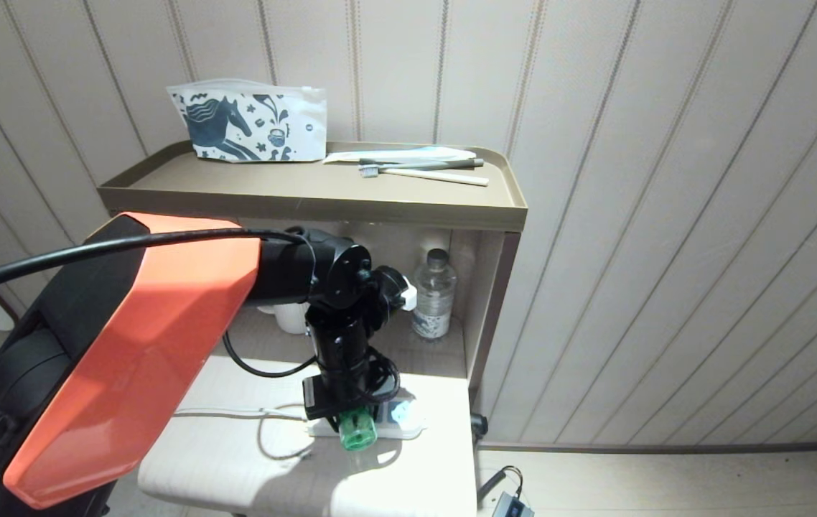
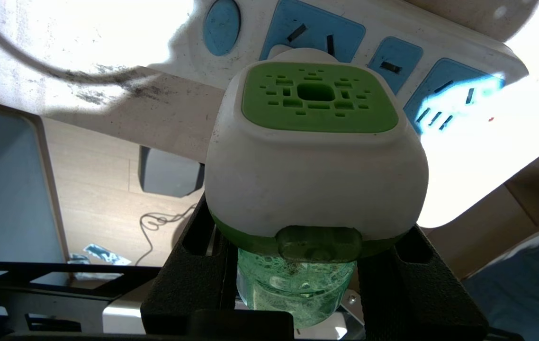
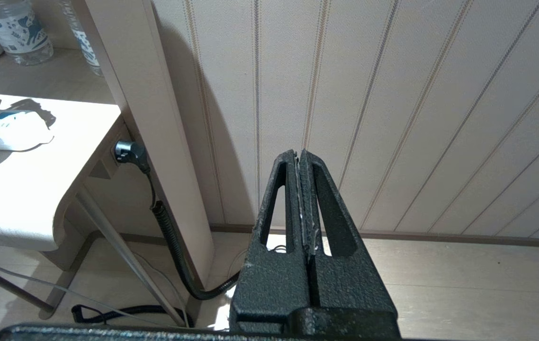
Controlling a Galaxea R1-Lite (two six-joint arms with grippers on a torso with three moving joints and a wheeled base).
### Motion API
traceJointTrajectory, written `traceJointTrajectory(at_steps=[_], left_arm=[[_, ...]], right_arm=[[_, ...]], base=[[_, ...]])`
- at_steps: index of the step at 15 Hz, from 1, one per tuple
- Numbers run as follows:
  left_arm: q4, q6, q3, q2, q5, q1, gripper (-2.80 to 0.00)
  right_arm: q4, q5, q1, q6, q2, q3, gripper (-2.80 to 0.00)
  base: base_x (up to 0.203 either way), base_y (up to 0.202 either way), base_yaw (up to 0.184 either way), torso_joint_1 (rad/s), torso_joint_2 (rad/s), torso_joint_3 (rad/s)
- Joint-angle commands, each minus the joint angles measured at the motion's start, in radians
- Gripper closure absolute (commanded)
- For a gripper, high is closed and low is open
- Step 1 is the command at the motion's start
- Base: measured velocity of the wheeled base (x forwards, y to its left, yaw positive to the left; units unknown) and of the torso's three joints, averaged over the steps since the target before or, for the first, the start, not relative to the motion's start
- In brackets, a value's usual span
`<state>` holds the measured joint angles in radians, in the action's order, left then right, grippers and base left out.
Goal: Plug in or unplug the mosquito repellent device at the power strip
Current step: Hold the socket with your right hand and unplug it with your left hand
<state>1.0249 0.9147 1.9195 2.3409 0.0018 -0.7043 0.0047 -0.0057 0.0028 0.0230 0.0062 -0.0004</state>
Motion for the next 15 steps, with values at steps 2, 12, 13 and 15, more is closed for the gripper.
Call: traceJointTrajectory(at_steps=[2,12,13,15], left_arm=[[0.009,0.006,0.0,-0.006,0.0,0.0,0.0],[0.014,0.0,0.0,-0.054,0.001,0.0,0.0],[0.014,0.0,0.0,-0.054,0.001,0.0,0.0],[0.014,0.0,0.0,-0.054,0.001,0.0,0.0]], right_arm=[[0.0,0.0,0.0,-0.002,0.001,-0.001,0.0],[0.246,0.094,0.002,-0.003,0.048,-0.293,0.0],[0.292,0.129,0.002,-0.001,0.076,-0.379,0.0],[0.35,0.176,0.002,0.002,0.107,-0.429,0.0]], base=[[0.0,0.0,0.0,0.0,0.0,0.0],[0.0,0.0,0.0,0.0,0.0,0.0],[0.0,0.0,0.0,0.0,0.0,0.0],[0.0,0.0,0.0,0.0,0.0,0.0]])
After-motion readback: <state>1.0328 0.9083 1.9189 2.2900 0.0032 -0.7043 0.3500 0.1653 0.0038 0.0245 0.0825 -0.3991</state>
